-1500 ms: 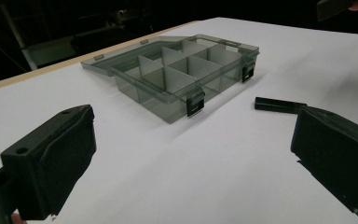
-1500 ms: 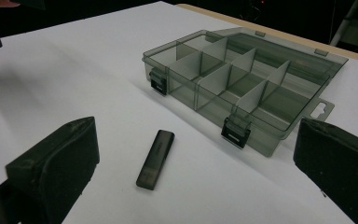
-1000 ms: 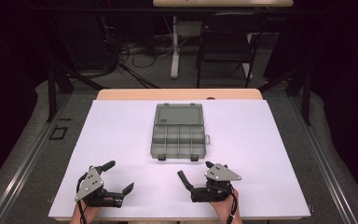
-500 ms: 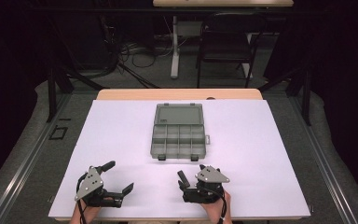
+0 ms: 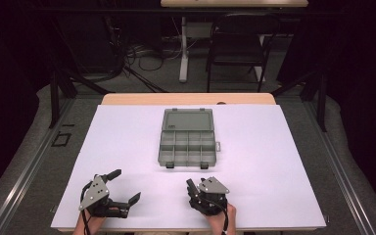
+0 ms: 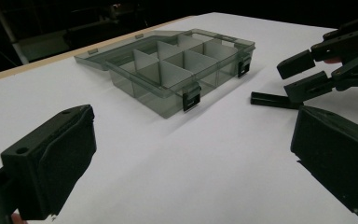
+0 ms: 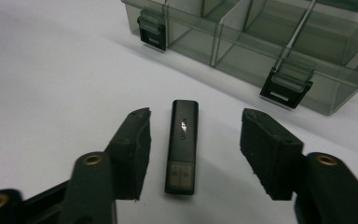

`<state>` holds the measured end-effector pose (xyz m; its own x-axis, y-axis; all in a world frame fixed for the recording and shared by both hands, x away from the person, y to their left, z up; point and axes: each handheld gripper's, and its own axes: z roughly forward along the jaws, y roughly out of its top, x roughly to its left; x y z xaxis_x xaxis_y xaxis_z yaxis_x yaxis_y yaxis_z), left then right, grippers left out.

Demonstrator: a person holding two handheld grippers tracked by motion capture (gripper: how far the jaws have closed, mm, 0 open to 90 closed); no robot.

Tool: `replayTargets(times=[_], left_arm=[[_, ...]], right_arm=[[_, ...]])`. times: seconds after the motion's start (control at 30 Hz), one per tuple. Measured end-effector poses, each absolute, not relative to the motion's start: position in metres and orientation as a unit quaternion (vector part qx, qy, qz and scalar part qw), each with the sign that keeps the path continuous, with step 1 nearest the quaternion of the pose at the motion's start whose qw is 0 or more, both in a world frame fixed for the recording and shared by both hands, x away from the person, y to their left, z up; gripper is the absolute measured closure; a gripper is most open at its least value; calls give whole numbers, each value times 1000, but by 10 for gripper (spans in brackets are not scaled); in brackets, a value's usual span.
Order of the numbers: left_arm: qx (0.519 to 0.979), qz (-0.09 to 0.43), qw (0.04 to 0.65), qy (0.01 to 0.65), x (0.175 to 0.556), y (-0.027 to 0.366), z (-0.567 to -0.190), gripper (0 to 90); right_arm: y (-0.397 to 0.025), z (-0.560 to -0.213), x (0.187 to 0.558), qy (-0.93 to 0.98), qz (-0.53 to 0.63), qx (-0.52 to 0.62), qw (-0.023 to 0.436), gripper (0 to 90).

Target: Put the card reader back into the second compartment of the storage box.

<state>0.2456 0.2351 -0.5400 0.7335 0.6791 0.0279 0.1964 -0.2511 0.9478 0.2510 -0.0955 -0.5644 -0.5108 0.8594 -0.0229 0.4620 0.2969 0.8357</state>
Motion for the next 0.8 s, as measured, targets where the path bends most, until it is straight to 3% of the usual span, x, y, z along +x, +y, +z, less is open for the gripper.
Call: replayTargets(times=[0.27, 0.8], left_arm=[[761, 222, 537, 289, 246, 235, -540, 3], [763, 220, 535, 289, 246, 235, -541, 3]], right_arm=[[-87, -567, 255, 773, 391, 442, 234, 580], [-76, -568, 260, 770, 364, 476, 221, 714]])
